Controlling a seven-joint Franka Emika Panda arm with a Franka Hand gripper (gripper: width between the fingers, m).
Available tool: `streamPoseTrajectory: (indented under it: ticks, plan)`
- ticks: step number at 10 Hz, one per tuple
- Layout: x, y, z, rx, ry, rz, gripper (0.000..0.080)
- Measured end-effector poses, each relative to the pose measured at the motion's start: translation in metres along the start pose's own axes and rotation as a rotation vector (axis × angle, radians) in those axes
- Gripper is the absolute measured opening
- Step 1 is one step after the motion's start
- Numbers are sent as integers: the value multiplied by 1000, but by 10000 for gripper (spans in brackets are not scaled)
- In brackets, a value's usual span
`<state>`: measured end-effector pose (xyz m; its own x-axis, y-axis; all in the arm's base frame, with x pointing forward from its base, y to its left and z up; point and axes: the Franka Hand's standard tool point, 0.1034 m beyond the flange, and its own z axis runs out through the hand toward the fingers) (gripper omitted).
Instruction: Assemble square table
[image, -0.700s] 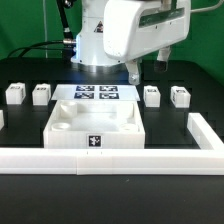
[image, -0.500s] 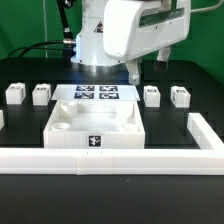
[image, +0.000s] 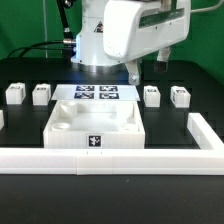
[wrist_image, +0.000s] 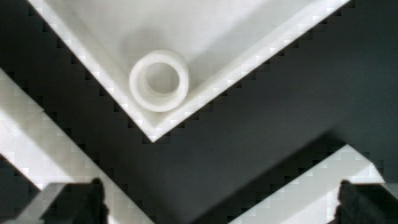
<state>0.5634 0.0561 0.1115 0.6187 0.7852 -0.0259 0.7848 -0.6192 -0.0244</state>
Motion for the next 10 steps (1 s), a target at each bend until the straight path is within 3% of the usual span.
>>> streamPoseTrajectory:
  ticks: [5, 6, 8, 10]
  plan:
    - [-1, -1, 2, 2, -2, -40, 649]
    - [-12, -5, 7, -3, 3, -106, 649]
    - [-71, -24, 37, -2, 7, -400, 649]
    - [-113, -36, 65, -25, 29, -594, 649]
